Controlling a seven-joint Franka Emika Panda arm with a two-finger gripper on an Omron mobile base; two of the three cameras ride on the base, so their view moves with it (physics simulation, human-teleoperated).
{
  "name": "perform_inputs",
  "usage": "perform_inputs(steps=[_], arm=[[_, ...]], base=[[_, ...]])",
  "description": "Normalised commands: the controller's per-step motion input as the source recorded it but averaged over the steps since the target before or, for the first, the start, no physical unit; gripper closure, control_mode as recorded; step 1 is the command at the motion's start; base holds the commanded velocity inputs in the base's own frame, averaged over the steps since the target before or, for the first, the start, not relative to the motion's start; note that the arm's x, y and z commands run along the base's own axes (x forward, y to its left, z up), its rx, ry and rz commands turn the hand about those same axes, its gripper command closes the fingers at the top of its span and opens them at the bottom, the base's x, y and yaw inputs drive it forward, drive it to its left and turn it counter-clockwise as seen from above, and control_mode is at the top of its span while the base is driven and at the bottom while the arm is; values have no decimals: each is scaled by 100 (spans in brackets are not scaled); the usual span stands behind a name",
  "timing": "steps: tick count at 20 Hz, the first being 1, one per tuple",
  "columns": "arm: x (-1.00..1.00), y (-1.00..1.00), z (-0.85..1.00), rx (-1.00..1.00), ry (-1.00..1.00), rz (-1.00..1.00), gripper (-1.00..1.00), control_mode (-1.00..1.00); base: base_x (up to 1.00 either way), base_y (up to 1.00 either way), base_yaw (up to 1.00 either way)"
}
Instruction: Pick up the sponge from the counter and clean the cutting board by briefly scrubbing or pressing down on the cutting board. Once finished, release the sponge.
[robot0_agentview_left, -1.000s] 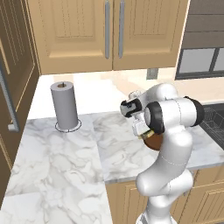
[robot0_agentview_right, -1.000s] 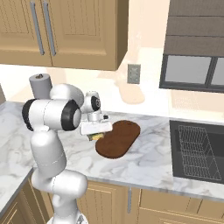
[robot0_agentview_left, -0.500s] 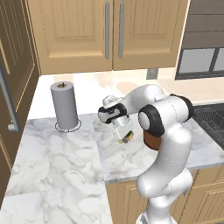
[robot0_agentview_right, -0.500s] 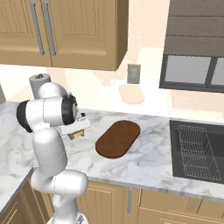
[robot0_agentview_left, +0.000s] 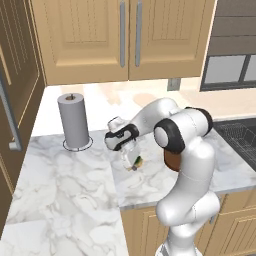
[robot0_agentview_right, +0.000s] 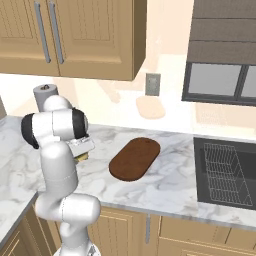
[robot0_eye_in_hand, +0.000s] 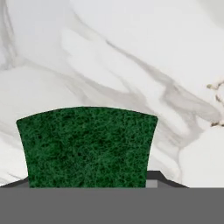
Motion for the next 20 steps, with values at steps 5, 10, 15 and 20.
perform_inputs(steps=[5, 10, 15, 20], arm=[[0, 6, -50, 16, -13, 9, -100, -100], [-10, 0, -15, 13, -23, 5, -100, -100], [-14, 0, 23, 3, -19, 0, -100, -100], [-22, -5, 74, 0, -27, 1, -100, -100]], base=[[0, 0, 0], [0, 0, 0], [0, 0, 0], [0, 0, 0]])
